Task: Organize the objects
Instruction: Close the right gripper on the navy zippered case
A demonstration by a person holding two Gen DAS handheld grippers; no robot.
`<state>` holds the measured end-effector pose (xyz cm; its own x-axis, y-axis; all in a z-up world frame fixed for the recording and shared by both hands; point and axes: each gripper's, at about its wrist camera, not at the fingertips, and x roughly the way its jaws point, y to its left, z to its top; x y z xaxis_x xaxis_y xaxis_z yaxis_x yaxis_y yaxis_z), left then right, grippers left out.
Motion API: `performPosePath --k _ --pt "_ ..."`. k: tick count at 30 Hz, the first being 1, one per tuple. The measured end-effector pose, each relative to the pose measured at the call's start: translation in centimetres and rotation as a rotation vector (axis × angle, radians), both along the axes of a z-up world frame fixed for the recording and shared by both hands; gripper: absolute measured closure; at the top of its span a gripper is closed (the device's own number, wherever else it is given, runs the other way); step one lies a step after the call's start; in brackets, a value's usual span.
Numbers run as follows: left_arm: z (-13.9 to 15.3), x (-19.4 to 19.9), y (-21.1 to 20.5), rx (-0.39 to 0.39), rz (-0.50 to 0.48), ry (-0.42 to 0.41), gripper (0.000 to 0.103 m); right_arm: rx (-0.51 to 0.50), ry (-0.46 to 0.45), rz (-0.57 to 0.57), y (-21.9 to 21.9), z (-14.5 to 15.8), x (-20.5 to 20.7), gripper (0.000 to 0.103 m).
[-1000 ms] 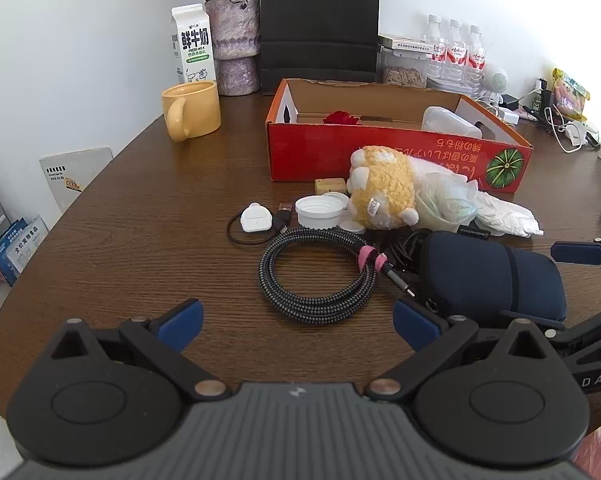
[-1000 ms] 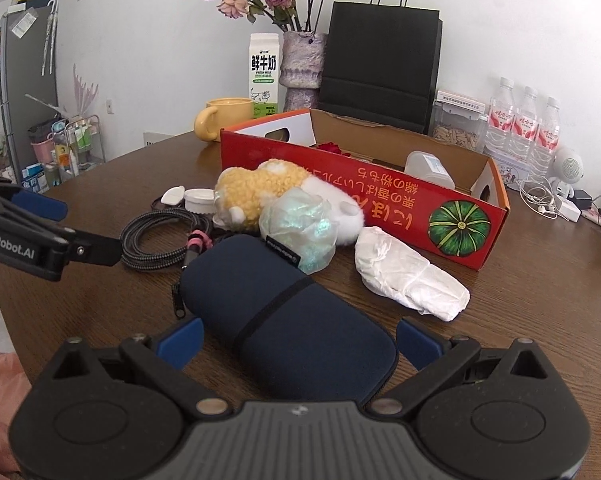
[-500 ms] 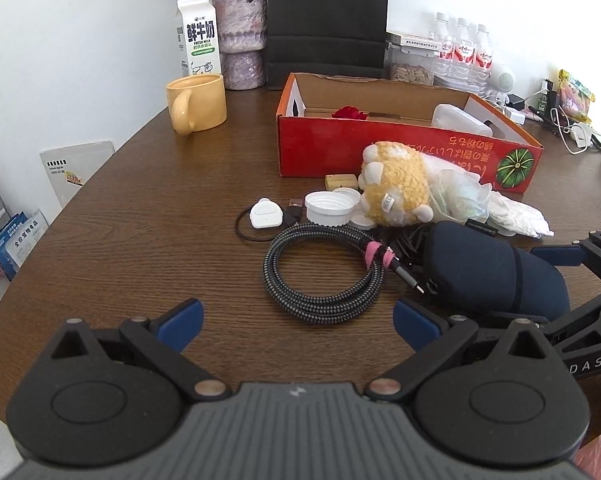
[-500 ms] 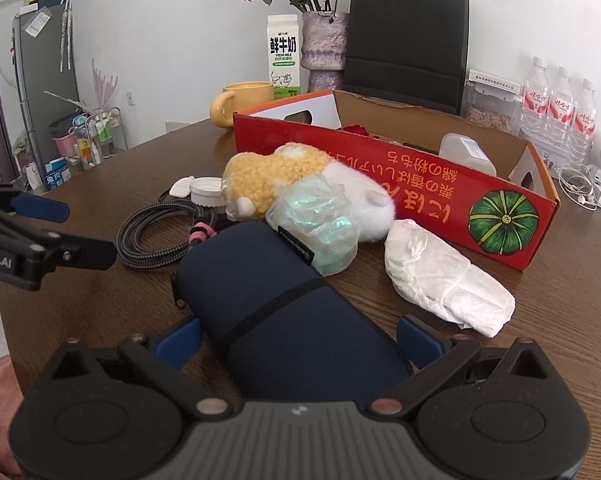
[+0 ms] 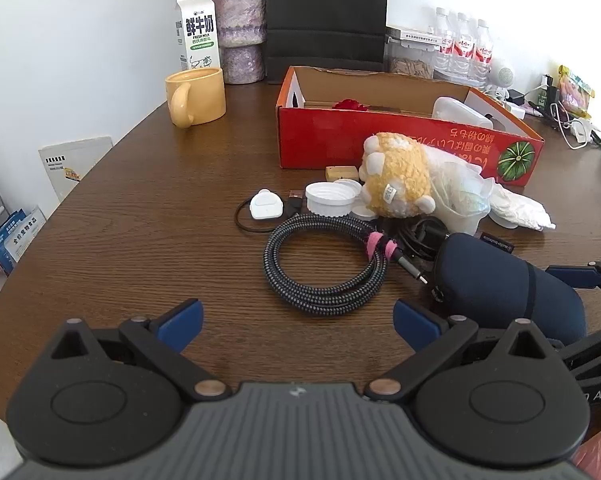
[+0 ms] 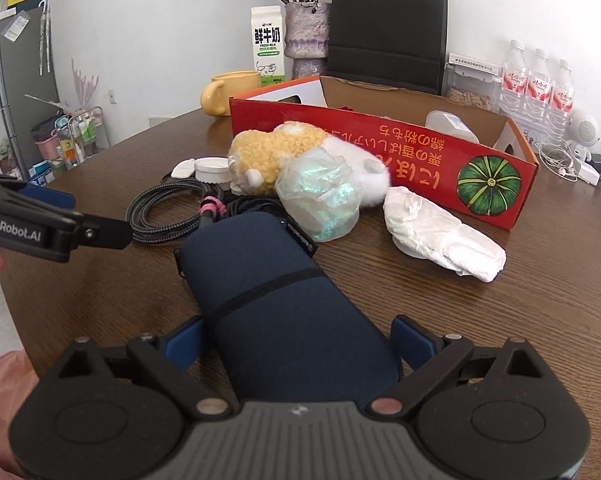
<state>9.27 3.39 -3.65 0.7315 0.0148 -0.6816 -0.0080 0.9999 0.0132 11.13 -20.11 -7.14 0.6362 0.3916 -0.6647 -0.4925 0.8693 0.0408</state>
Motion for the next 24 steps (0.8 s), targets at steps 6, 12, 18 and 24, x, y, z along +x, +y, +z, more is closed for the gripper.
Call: performPosePath --k 6,12,18,24 --pt "-0.2 0.8 0.1 0.003 -0.006 0.005 0.000 -0.008 -0.003 0.023 0.7 -0.2 0.7 0.001" --pt "-0.3 1.7 0.5 0.002 -0.013 0.010 0.000 -0.012 -0.017 0.023 0.8 -0.4 0.5 0.000" --pt "-0.3 2.6 0.4 -0.013 -0.022 0.012 0.000 0.007 -0.036 0.008 0.6 -0.1 0.2 0.015" --pt "-0.1 3.5 -0.3 -0.037 -0.037 0.021 0.000 0.042 -0.059 -0.045 -0.9 0.4 -0.3 0.036"
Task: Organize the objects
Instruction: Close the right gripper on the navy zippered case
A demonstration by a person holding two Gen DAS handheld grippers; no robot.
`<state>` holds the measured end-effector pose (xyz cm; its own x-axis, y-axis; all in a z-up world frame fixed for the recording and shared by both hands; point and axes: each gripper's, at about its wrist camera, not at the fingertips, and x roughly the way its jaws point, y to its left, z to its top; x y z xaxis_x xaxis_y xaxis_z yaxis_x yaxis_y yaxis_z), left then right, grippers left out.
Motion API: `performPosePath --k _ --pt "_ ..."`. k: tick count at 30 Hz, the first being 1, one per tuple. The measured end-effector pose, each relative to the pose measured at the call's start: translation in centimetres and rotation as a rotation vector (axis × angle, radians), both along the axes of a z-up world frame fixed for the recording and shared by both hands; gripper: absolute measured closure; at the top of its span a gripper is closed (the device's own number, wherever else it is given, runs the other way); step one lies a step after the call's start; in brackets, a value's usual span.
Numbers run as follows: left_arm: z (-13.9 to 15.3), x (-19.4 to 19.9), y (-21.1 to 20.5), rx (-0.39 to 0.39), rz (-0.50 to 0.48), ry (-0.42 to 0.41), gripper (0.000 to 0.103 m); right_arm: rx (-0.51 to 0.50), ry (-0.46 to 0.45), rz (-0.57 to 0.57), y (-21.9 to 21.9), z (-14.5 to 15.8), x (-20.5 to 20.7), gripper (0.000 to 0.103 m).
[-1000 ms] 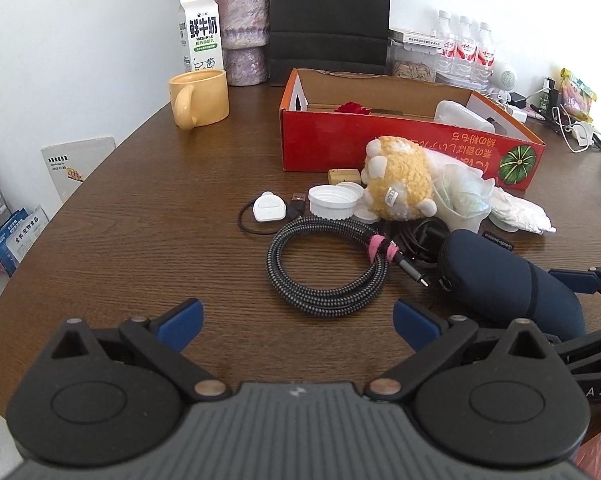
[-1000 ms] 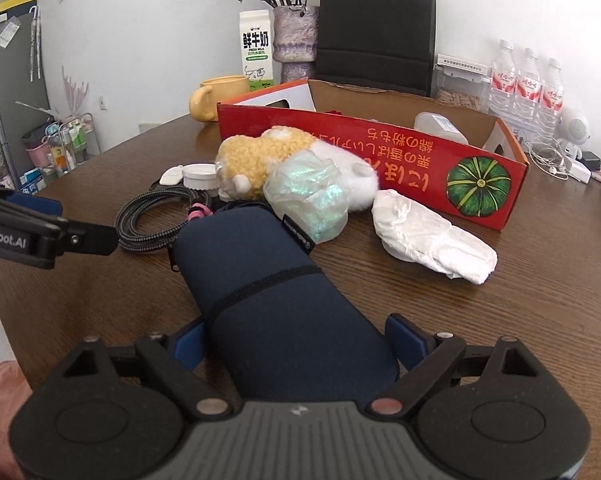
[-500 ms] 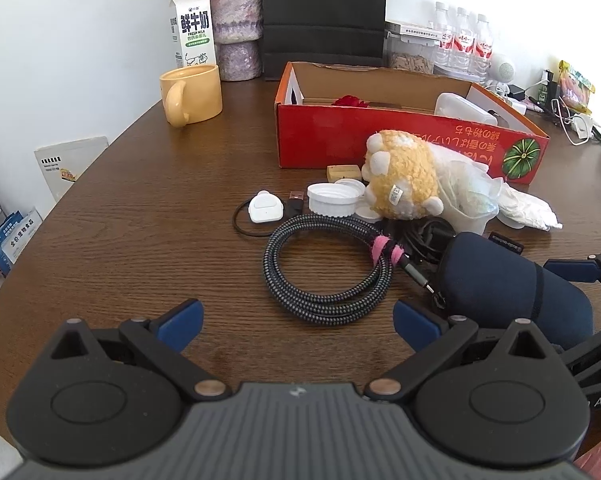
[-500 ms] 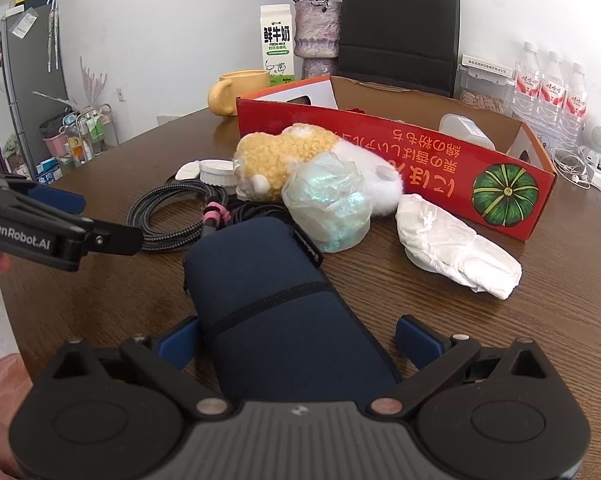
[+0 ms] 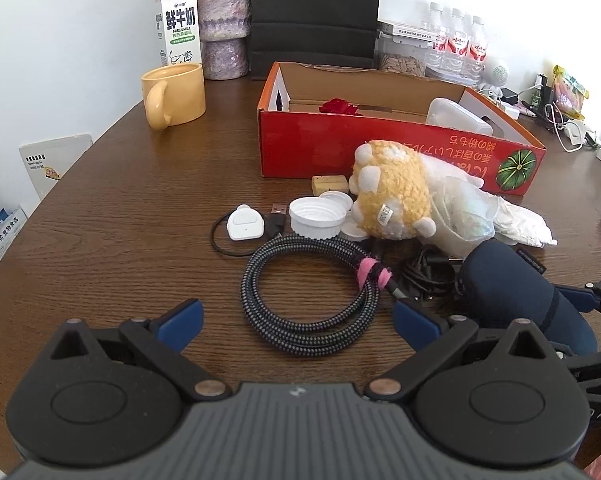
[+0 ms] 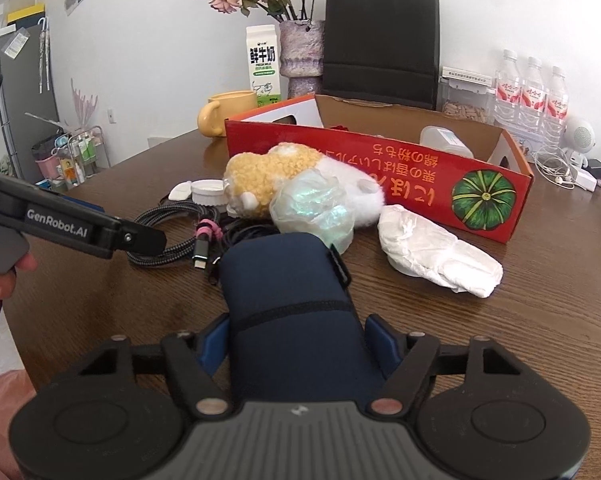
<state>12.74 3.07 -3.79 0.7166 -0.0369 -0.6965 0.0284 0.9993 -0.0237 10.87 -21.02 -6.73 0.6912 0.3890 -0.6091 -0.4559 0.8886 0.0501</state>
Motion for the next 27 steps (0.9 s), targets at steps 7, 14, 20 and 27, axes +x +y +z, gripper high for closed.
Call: performPosePath --k 7,14,20,27 --pt "-0.1 1.6 -1.2 0.000 0.005 0.023 0.000 -0.018 -0.015 -0.096 -1.9 -0.1 0.4 0.038" --pt "-1.0 2.8 -2.2 0.015 0.038 0.049 0.000 0.005 -0.020 -0.108 -2.0 -0.6 0.7 0.037" --pt "-0.8 3.1 -2.2 0.008 0.061 0.052 0.000 0.016 -0.028 -0.112 -2.0 -0.9 0.6 0.036" --pt "-1.1 3.3 -2.9 0.039 0.052 0.055 0.000 0.008 -0.037 -0.114 -1.8 -1.0 0.5 0.034"
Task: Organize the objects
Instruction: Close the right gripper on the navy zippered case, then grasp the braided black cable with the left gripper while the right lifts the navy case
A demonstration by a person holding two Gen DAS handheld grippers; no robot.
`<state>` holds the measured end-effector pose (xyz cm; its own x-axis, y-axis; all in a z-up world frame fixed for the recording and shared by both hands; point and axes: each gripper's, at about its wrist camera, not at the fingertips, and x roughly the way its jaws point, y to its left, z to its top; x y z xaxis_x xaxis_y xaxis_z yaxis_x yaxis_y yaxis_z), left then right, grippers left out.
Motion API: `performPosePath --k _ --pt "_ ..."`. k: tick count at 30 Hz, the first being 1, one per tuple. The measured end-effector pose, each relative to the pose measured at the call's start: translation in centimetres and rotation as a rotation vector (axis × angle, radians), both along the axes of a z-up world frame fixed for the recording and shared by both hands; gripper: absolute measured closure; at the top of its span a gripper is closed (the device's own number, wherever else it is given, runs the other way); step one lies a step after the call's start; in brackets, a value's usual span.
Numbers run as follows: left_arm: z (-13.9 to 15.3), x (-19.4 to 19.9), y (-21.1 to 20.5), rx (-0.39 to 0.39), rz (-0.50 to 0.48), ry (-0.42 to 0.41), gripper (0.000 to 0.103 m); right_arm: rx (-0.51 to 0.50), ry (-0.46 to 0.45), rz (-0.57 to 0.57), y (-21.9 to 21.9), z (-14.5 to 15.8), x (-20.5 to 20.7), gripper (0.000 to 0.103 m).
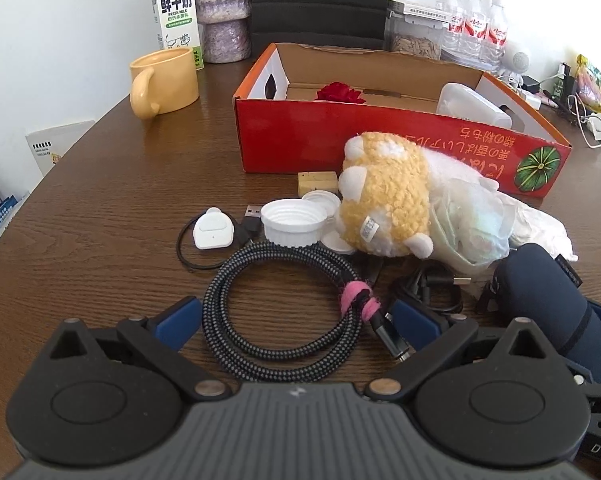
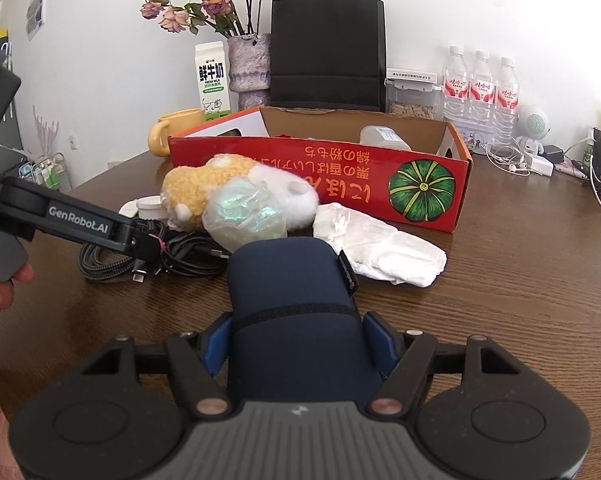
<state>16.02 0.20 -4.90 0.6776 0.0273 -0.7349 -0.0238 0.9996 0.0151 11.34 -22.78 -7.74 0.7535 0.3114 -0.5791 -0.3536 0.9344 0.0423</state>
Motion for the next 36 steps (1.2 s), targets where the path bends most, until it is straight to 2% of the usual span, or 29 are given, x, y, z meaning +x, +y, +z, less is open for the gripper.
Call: performPosePath --k 8,11,20,23,31,36 --pt "-0.2 -1.6 0.9 0.004 -0.026 -0.008 0.000 0.000 -0.001 0.000 0.0 0.0 0.0 0.033" --pt "-0.9 -2.1 1.5 0.002 -0.028 0.043 0.000 -0.006 -0.003 -0.001 0.1 0.0 0.0 0.033" --pt "0.0 -3.8 2.2 -0.012 -0.027 -0.006 0.000 -0.017 -0.007 -0.004 0.2 -0.1 -0.1 0.032" --pt "0.4 -3.5 2.1 -0.013 -0.013 -0.019 0.000 -0.016 -0.007 -0.005 0.2 -0.1 -0.1 0.032" --pt "-0.9 -1.6 2.0 0.020 0.014 0.023 0.000 -0.006 -0.006 -0.002 0.1 -0.1 -0.1 0.031" --pt "-1.0 -0.9 2.6 -0.003 0.015 0.016 0.000 0.004 -0.005 -0.002 0.0 -0.1 -0.1 0.031"
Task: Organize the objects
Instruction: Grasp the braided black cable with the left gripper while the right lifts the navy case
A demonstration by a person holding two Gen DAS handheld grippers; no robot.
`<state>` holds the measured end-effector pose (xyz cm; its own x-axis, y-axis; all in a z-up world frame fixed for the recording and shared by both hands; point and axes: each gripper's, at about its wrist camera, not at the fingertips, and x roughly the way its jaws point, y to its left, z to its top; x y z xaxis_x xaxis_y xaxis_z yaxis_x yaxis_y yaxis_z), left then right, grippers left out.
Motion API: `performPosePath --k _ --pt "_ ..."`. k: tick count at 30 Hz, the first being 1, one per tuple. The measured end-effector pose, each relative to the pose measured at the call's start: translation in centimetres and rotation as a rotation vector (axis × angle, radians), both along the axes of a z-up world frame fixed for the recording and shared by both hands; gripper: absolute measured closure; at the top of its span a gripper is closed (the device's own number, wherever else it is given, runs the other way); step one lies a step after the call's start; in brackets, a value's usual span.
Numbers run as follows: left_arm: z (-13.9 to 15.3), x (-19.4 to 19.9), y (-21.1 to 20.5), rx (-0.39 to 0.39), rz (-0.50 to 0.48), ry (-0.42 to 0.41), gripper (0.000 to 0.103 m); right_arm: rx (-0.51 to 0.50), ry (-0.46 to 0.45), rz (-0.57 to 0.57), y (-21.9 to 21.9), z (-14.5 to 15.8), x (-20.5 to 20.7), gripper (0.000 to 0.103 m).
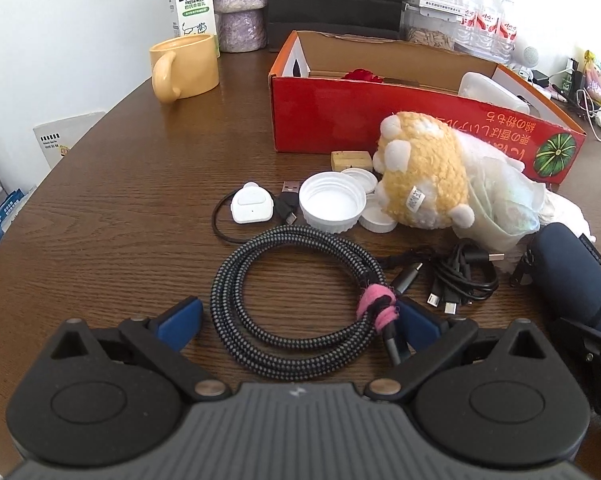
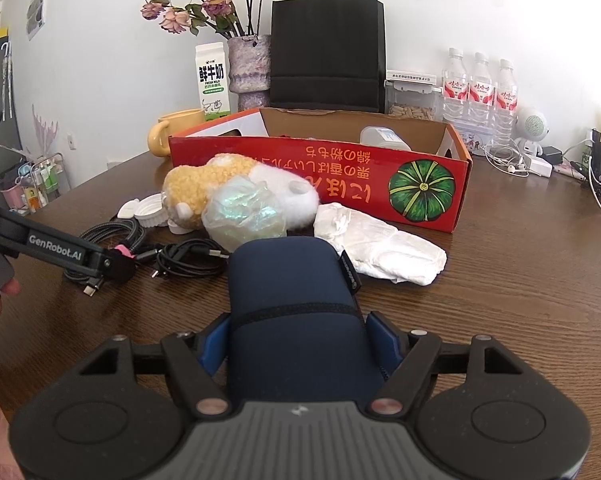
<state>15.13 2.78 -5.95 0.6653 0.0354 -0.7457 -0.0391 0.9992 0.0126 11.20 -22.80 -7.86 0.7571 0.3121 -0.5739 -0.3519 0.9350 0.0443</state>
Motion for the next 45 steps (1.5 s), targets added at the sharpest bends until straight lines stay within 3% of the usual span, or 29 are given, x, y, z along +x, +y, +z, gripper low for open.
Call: performPosePath --k 18,23,31,45 --pt "-0.1 0.2 0.1 0.000 -0.055 -0.013 0.000 -0.016 0.001 0.006 0.3 -0.1 0.1 0.028" --pt "-0.2 -0.1 -0.1 0.002 -0.054 -0.022 0.000 -0.014 -0.010 -0.004 0.2 -0.1 0.0 0.033" --pt "0.3 -1.1 -0.4 0.012 -0.028 -0.039 0.007 -0.007 -0.022 -0.003 0.3 0.3 -0.4 0.039" --pt "1.6 -2.7 -0.5 0.013 -0.033 -0.074 0.012 -0.008 -0.078 -0.009 0.7 2.3 -1.7 0.039"
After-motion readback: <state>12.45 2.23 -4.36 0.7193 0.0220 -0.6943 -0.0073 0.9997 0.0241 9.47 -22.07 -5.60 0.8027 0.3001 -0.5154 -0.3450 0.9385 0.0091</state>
